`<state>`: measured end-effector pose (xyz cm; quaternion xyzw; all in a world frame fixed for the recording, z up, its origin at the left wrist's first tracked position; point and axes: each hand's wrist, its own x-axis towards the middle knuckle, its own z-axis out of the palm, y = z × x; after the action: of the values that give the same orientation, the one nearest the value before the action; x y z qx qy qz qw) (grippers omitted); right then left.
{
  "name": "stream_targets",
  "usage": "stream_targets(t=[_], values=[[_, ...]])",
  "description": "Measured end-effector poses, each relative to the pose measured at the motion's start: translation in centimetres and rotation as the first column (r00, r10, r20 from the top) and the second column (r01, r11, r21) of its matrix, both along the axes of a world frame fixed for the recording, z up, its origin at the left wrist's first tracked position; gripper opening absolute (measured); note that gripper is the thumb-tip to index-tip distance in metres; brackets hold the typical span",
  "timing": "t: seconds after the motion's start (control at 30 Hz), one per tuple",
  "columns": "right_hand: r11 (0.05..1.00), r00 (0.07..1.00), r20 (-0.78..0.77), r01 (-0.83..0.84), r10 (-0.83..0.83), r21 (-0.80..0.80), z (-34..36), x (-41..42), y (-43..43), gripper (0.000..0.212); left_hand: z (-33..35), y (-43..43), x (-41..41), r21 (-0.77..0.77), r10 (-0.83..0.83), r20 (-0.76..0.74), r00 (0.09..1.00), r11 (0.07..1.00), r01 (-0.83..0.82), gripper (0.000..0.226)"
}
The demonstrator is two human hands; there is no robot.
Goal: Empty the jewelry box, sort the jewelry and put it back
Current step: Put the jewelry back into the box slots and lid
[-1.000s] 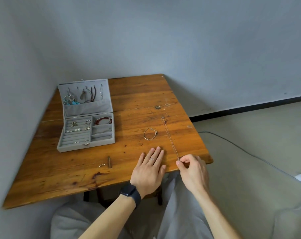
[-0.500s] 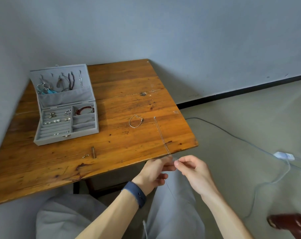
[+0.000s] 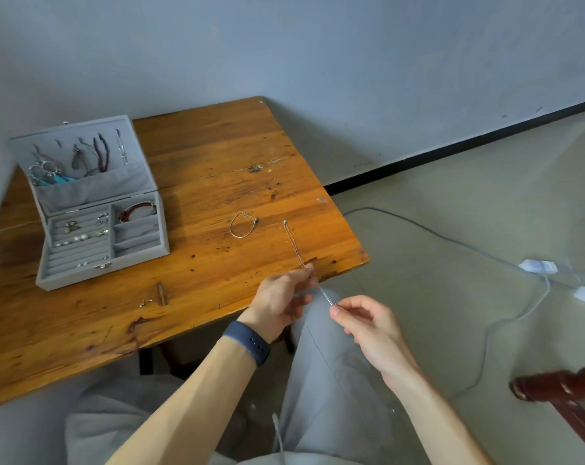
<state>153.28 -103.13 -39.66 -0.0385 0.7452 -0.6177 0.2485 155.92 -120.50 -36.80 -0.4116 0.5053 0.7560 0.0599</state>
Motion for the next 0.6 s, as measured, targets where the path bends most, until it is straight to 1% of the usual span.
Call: stream_targets(t=[0.13, 0.27, 0.43, 0.6], values=[[0.999, 1.0, 0.007, 0.011, -0.011, -0.033, 0.2, 0.1, 0.2, 0.007, 0.3, -1.4, -0.4, 0.001, 0.031, -0.009, 0.999, 1.0, -0.031, 0.019], [0.999, 1.0, 0.001, -0.021, 0.021, -0.05, 0.6, 0.4, 0.1, 0.005, 1.1, -3.0, -1.1, 0.023, 0.087, -0.024, 0.996, 0.996, -0.086, 0.016], [0.997, 0.998, -0.01, -0.064, 0.064, -0.042, 1.4, 0.5, -0.2, 0.006, 2.2, -6.1, -1.5, 0.005, 0.145, -0.064, 0.987, 0.989, -0.145, 0.018], [0.994, 0.995, -0.02, -0.099, 0.098, -0.05, 2.1, 0.8, -0.7, 0.007, 3.3, -9.0, -1.5, -0.029, 0.156, -0.097, 0.983, 0.987, -0.159, 0.024]])
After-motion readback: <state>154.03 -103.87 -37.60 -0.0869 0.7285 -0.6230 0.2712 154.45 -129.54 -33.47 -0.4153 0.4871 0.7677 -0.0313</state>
